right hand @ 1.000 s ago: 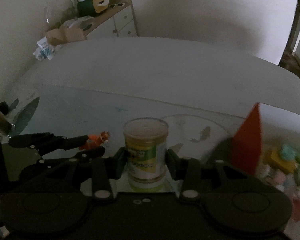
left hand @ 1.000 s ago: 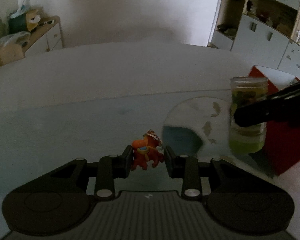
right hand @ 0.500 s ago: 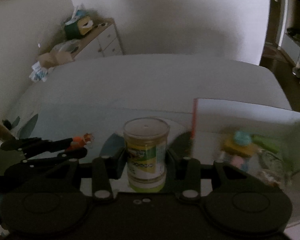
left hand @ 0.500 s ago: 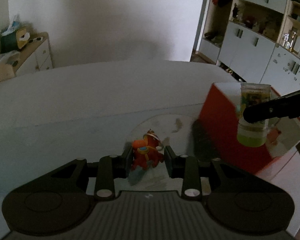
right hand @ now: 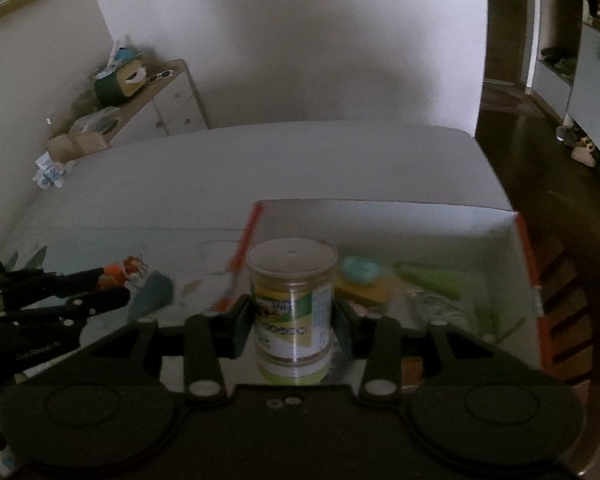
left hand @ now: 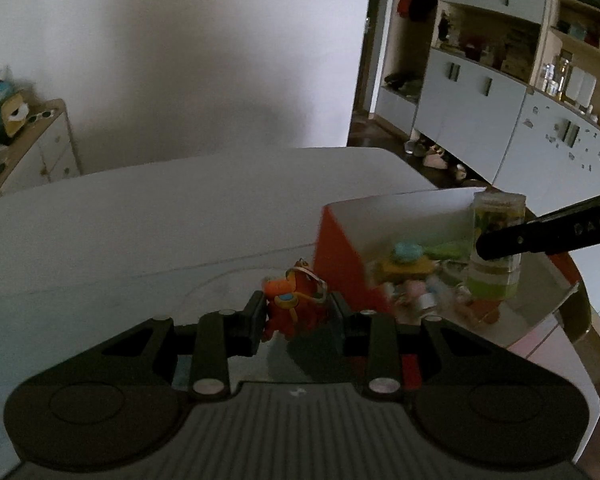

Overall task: Organize rigid objects
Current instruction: 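Carry the orange figurine and jar in both tools over the box, then lower both tools into the box and open them to release the items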

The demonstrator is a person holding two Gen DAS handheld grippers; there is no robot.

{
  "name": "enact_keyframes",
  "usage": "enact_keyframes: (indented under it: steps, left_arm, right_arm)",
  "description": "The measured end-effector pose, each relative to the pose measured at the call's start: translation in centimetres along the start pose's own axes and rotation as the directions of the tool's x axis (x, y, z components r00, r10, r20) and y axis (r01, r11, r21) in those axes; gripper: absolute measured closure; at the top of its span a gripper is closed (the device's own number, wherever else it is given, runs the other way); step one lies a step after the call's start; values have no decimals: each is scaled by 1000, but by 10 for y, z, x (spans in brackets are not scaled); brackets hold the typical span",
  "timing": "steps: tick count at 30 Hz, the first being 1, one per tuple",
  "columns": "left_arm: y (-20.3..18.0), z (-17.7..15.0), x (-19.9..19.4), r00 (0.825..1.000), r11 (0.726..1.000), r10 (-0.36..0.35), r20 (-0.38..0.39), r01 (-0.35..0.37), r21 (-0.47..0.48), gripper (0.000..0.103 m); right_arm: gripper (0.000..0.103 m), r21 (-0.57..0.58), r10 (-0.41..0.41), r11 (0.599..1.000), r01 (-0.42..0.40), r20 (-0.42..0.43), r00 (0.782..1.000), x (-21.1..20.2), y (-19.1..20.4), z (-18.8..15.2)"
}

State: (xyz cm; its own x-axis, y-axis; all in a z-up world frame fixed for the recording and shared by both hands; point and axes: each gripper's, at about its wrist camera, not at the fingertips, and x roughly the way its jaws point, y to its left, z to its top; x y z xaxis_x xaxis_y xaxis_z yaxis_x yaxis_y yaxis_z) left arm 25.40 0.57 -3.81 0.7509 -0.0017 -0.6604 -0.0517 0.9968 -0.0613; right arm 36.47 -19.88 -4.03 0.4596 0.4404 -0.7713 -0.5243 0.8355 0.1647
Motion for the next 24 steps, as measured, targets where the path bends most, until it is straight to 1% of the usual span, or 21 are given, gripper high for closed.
enact_keyframes:
  steps: [7, 14, 18, 24]
  left_arm:
    - [-47, 10, 19, 1000, 1000, -12, -5, 12, 29, 70]
    - [-85, 20, 47, 999, 998, -25, -34, 27, 52, 70]
    - [-98, 23, 70, 996, 998, -22, -82, 27, 55, 70]
    - [-111, 23, 108, 987, 997, 33, -156, -21, 74, 70]
  right_arm:
    - [61, 29, -27, 999, 27, -1, 1000, -10, -53, -6]
    - [61, 46, -37, 998, 38, -19, 999, -13, -93, -14]
    - [61, 41, -31, 999, 33, -47, 998, -10, -107, -16]
    - [61, -29, -25, 999, 22, -115, 993, 4, -112, -22]
